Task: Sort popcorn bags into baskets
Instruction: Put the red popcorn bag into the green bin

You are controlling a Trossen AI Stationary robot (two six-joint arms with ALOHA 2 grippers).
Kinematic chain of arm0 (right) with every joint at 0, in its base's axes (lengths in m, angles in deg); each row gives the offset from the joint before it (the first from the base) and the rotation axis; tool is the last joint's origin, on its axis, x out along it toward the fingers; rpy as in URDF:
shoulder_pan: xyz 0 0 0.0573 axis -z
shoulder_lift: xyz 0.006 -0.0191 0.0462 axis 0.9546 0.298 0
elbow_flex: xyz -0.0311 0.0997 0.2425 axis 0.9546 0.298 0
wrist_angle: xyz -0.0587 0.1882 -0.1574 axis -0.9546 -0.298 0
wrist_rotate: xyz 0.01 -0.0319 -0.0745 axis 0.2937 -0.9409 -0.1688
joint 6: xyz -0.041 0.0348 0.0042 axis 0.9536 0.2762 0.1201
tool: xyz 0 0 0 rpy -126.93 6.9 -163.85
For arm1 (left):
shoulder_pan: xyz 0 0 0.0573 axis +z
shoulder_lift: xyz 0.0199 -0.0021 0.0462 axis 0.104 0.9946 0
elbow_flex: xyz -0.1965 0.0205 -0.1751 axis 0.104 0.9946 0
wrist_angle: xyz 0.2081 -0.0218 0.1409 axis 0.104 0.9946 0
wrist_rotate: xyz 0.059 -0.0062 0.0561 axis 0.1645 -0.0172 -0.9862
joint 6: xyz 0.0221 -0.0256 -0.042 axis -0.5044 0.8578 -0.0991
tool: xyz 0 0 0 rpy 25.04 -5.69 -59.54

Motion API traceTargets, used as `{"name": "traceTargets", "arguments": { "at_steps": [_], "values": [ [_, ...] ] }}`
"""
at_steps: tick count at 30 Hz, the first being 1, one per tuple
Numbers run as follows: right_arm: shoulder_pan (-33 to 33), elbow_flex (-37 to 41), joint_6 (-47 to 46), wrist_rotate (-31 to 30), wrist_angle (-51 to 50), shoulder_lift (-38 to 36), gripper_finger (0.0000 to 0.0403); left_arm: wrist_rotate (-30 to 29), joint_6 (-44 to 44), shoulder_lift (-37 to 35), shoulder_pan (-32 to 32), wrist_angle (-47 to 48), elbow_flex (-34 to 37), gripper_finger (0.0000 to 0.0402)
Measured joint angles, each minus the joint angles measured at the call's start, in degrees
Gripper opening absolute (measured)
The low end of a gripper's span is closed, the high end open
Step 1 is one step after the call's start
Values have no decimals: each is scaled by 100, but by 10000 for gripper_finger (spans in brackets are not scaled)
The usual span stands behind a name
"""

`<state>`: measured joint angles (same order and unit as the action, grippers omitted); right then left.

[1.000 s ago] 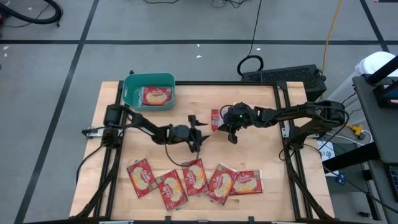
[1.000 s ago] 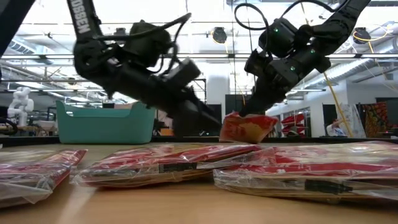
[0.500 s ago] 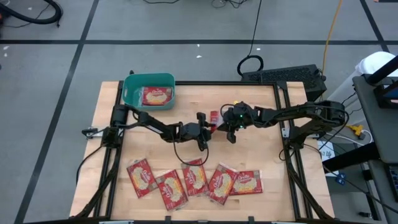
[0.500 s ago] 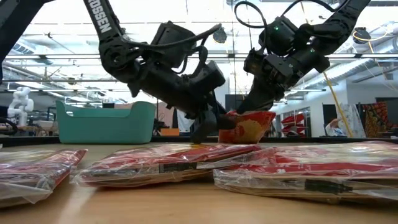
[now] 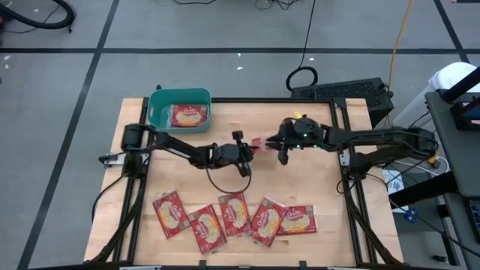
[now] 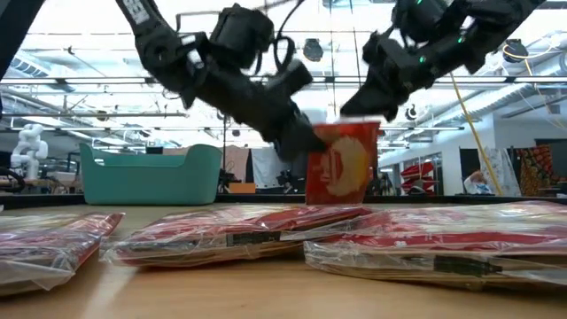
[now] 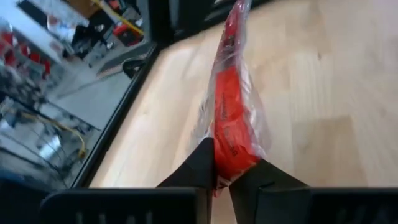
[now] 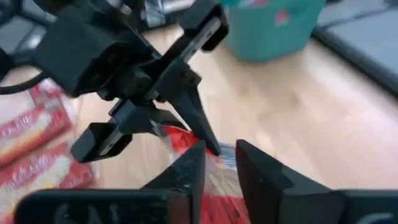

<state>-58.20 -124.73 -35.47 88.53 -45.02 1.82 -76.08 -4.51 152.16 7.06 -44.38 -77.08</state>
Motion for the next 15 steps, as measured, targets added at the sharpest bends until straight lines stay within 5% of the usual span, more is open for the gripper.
{"name": "traceTargets", "arguments": {
  "at_steps": [15],
  "values": [
    [-733,2,527,-1333,-251,-684,125,508,1774,-2136,140,3373,0,27]
  ]
}}
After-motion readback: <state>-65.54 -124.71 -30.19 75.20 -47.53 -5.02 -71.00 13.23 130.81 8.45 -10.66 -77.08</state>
